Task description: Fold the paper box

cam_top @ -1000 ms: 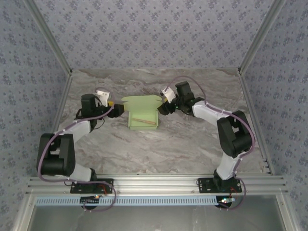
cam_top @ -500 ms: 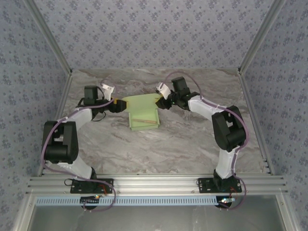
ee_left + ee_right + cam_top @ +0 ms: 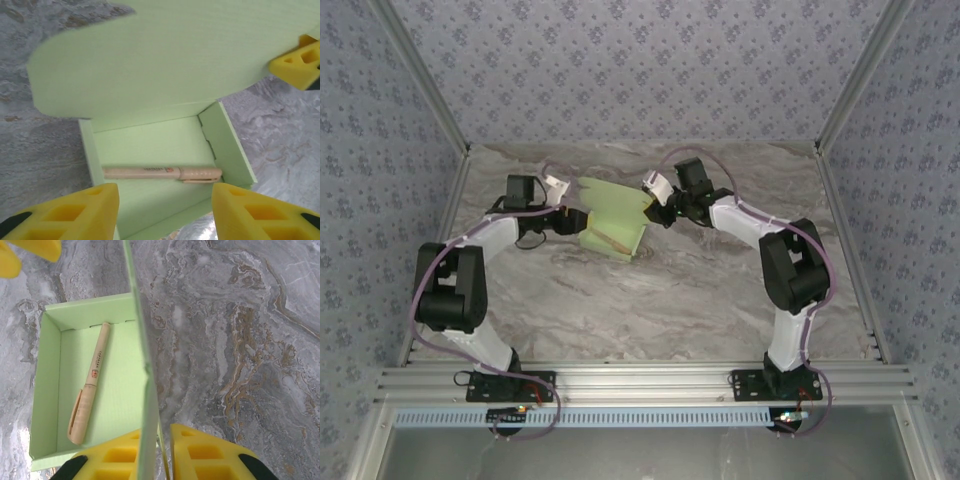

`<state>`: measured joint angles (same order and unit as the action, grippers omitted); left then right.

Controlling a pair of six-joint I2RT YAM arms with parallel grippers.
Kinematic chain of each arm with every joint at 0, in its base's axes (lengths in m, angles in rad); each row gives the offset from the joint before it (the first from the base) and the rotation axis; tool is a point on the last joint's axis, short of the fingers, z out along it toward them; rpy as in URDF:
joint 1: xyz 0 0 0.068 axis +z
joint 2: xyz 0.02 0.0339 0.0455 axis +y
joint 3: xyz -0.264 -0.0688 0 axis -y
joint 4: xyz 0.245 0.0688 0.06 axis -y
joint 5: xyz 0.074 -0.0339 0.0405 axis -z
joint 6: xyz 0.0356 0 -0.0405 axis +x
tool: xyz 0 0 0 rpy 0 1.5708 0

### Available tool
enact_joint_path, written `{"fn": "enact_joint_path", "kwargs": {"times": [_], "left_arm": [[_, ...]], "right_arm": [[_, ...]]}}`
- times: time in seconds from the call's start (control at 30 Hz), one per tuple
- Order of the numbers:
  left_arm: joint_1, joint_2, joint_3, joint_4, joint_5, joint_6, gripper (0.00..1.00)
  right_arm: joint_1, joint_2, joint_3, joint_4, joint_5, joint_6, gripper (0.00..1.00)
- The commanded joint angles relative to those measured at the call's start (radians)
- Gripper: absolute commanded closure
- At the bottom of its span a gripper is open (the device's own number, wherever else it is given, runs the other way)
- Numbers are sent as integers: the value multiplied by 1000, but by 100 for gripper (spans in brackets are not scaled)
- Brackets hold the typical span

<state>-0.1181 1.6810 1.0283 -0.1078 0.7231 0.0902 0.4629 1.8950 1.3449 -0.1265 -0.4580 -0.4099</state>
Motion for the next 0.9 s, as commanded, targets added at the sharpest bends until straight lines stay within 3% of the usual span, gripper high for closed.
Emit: {"fn": "enact_joint_path", "kwargs": {"times": [0.0, 0.1, 0.37, 0.53, 0.7, 0.87], "left_arm": [[7, -1, 20, -43, -68, 18, 45], [22, -24, 13, -24, -89, -2, 39], [52, -22, 83, -82, -114, 44, 38], [50, -16, 99, -94, -51, 193, 36], [28, 28, 164, -196, 56, 433, 33], [0, 105, 257, -302, 76, 619, 29]], "right_arm": [[2, 35, 54, -71, -17, -27, 85], [-9, 49, 87, -133, -44, -55, 89], [-49, 94, 235, -398, -142, -175, 99], [-71, 94, 298, -569, -161, -270, 100], [-96, 65, 263, -567, -181, -342, 99], [-112, 41, 221, -520, -194, -382, 97]]}}
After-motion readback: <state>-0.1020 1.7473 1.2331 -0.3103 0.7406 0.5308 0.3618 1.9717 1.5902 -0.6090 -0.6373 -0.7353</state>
